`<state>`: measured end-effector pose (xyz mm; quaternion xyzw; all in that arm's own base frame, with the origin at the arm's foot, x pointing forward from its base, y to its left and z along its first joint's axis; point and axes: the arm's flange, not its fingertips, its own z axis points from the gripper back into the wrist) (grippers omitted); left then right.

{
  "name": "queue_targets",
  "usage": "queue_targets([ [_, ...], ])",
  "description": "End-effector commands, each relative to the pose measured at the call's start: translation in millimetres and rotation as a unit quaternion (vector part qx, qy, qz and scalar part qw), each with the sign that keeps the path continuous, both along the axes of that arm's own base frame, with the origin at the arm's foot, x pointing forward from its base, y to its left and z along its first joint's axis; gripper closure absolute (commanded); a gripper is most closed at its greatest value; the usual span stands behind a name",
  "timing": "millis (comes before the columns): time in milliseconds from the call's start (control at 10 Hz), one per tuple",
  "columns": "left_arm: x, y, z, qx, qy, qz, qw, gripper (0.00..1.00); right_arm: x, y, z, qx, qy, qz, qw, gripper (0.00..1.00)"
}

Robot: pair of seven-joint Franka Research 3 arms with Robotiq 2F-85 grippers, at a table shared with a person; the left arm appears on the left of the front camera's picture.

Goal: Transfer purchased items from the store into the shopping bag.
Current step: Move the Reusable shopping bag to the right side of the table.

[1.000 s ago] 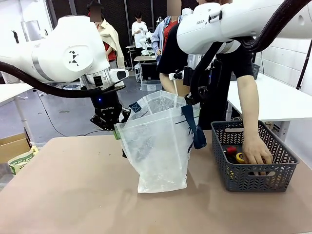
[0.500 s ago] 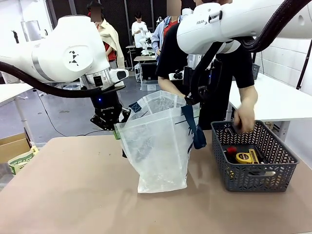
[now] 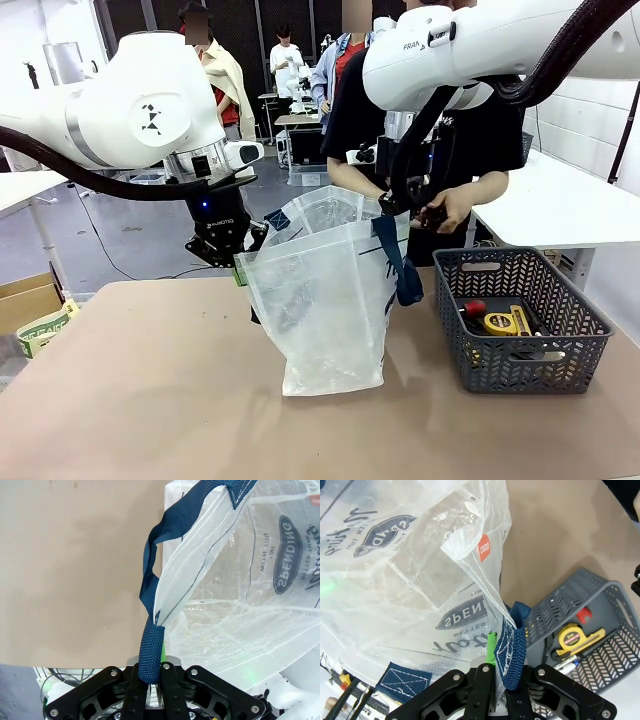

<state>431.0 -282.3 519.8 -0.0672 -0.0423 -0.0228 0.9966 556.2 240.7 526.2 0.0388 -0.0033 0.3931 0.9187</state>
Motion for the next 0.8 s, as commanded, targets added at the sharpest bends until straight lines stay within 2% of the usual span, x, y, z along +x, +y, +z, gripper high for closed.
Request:
queue_targets([
  [0,-2.3,7.7,0.2,0.009,0.002,0.000,1.000,1.00,1.2,-3.4,-1.8,-0.003,0.002,-0.009,1.000,1.00],
  [700,-2.3,7.7,0.2,0.009,0.002,0.000,1.000,1.00,1.2,-3.4,-1.8,-0.003,0.002,-0.009,1.000,1.00],
])
